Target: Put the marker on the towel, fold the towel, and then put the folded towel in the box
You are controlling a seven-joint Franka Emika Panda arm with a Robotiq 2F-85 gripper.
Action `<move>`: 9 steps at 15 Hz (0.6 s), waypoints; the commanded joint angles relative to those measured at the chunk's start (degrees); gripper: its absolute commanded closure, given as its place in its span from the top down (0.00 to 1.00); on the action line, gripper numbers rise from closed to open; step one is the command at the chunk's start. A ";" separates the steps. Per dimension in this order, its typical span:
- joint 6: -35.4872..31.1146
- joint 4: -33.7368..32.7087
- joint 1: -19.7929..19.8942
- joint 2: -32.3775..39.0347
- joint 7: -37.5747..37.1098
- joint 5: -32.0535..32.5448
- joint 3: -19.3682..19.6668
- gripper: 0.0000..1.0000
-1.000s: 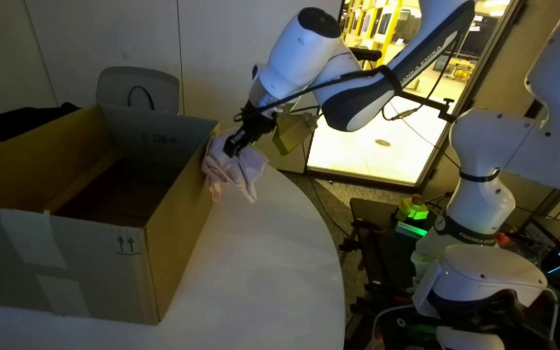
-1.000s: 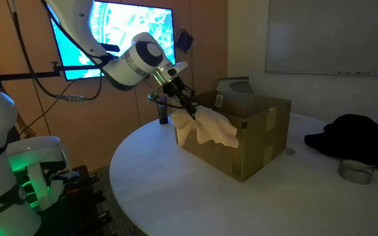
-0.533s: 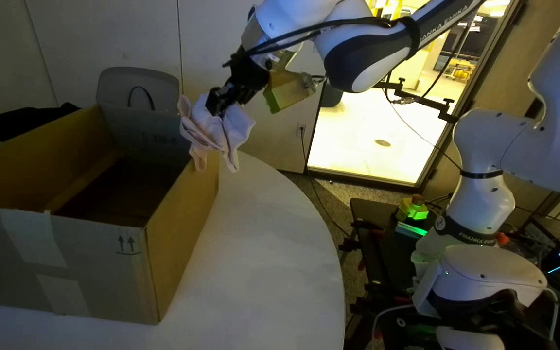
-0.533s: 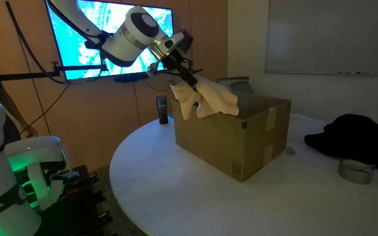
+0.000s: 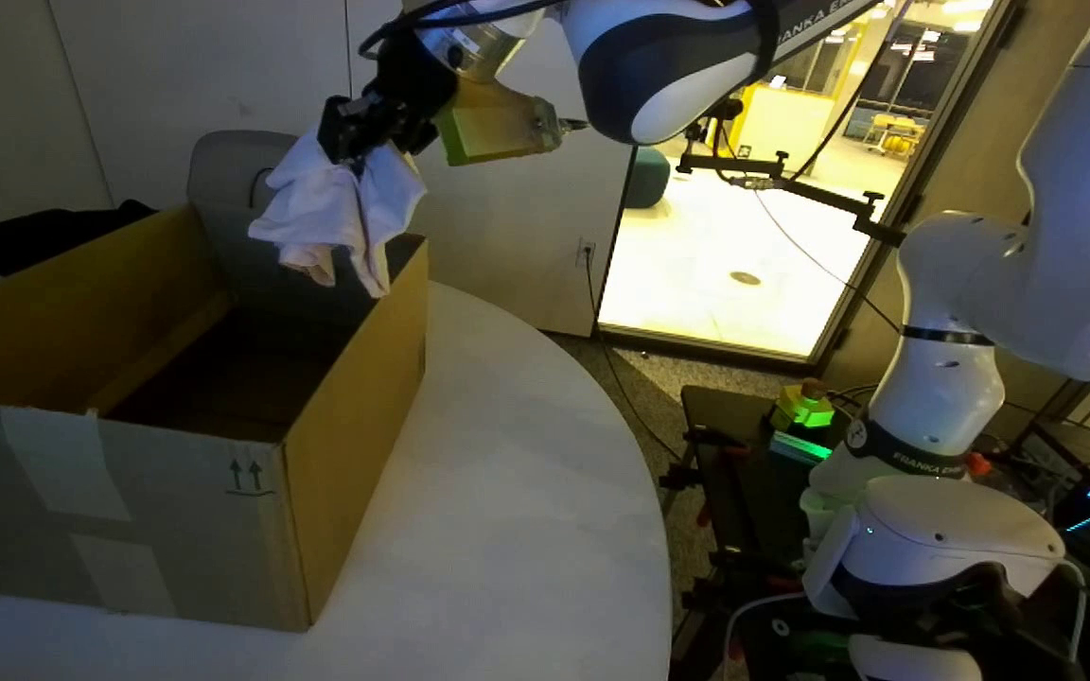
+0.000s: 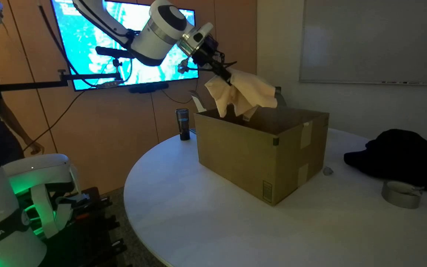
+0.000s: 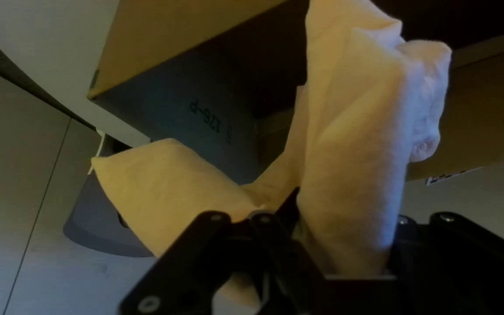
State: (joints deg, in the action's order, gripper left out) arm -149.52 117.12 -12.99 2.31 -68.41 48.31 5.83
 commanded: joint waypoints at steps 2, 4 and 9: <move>-3.16 -12.57 -0.97 13.00 -1.57 -0.41 -0.73 0.04; -4.23 -16.59 -1.16 18.45 0.24 -1.66 -1.55 0.04; -4.47 -21.99 -0.05 26.18 4.68 -4.40 -3.64 0.47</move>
State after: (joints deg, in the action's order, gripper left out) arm -153.34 100.33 -14.06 24.52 -68.28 46.98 3.14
